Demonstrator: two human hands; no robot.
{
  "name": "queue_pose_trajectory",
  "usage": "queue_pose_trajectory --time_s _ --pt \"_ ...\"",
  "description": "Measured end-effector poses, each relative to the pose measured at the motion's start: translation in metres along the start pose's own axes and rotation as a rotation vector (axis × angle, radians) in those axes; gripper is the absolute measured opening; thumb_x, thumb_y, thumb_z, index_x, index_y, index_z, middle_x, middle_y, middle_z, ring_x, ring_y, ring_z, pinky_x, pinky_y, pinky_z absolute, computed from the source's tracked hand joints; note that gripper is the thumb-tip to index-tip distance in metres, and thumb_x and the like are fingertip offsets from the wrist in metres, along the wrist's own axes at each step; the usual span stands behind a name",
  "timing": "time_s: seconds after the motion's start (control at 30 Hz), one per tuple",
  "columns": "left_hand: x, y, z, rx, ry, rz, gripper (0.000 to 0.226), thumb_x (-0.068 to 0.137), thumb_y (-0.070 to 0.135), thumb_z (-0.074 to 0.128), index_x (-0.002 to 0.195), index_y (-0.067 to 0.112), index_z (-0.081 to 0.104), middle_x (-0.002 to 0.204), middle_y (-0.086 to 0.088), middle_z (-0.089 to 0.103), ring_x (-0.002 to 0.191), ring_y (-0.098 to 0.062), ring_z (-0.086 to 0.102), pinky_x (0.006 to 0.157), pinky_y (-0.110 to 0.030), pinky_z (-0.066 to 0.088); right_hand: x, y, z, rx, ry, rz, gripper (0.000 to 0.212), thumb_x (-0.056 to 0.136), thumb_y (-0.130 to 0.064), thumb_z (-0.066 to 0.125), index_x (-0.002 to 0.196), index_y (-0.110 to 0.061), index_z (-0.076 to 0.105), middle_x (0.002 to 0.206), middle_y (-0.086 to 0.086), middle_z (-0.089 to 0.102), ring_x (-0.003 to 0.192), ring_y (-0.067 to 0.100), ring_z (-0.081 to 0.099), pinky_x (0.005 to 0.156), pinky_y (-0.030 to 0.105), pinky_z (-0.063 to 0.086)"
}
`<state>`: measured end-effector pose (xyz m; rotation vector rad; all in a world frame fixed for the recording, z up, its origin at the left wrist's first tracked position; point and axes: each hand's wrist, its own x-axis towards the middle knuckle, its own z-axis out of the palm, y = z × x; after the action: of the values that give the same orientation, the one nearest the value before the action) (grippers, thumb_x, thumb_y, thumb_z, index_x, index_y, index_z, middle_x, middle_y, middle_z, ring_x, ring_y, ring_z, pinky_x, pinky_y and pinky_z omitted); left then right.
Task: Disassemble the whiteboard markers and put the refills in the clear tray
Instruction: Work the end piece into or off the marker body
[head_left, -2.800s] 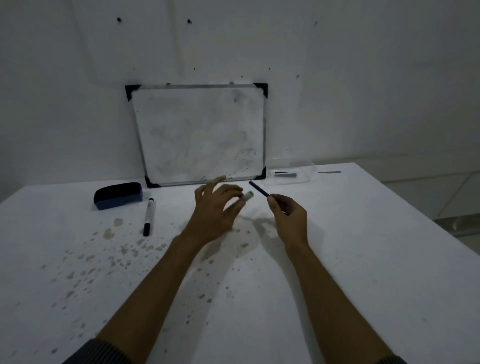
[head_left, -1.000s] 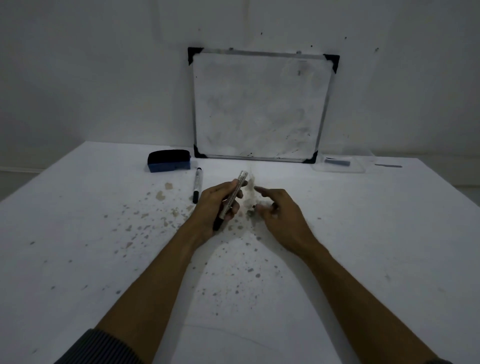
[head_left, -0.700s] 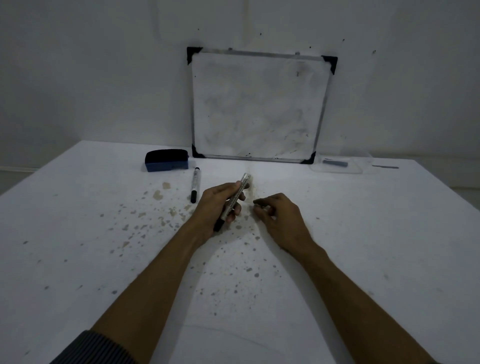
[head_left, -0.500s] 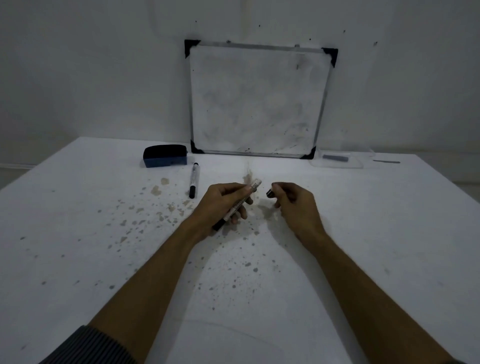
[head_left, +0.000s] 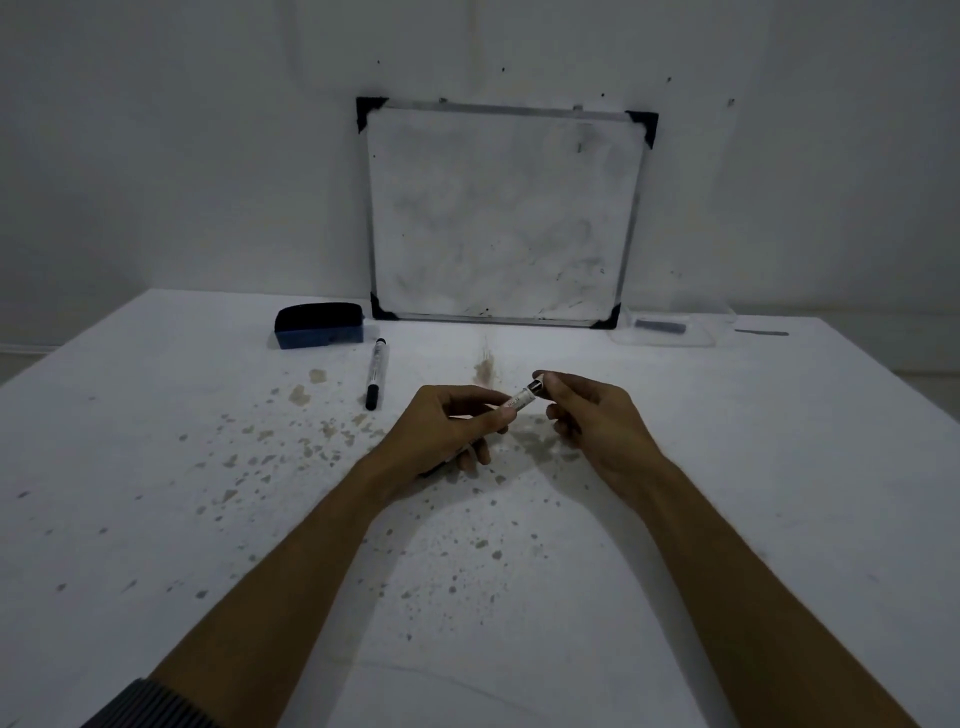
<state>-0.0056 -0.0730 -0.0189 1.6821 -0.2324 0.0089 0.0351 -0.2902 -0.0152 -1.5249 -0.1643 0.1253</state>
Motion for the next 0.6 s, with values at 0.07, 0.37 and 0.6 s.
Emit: queue_pose_trajectory --time_s 0.07,0.37,0.6 --pt "0.001 -0.001 0.0 0.023 0.016 -0.001 0.022 0.084 0.045 0.082 0.105 0.038 0.081 0.091 -0.002 0.082 0.057 -0.02 0.074 0.047 -0.021 0.054 -0.001 -0.001 0.001 -0.069 0.015 -0.028 0.023 0.095 -0.038 0.072 0.11 -0.023 0.082 0.073 -0.009 0.072 0.069 0.008 0.059 0.065 0.022 0.049" --pt "0.001 -0.003 -0.001 0.082 0.024 0.045 0.019 0.097 0.041 0.066 0.096 0.031 0.082 0.086 0.0 0.079 0.051 -0.018 0.07 0.039 -0.022 0.049 -0.007 0.003 0.011 -0.078 -0.006 -0.169 0.021 0.095 -0.034 0.072 0.113 -0.026 0.081 0.079 -0.015 0.076 0.07 -0.003 0.066 0.069 0.015 0.054" --pt "-0.004 -0.002 -0.006 0.016 -0.062 0.031 0.029 0.101 0.039 0.062 0.107 0.019 0.081 0.076 0.003 0.071 0.043 -0.015 0.059 0.041 -0.019 0.041 -0.01 0.005 0.012 0.141 -0.13 -0.142 0.036 0.079 -0.044 0.084 0.109 -0.023 0.083 0.112 0.006 0.08 0.107 0.019 0.075 0.093 0.023 0.057"
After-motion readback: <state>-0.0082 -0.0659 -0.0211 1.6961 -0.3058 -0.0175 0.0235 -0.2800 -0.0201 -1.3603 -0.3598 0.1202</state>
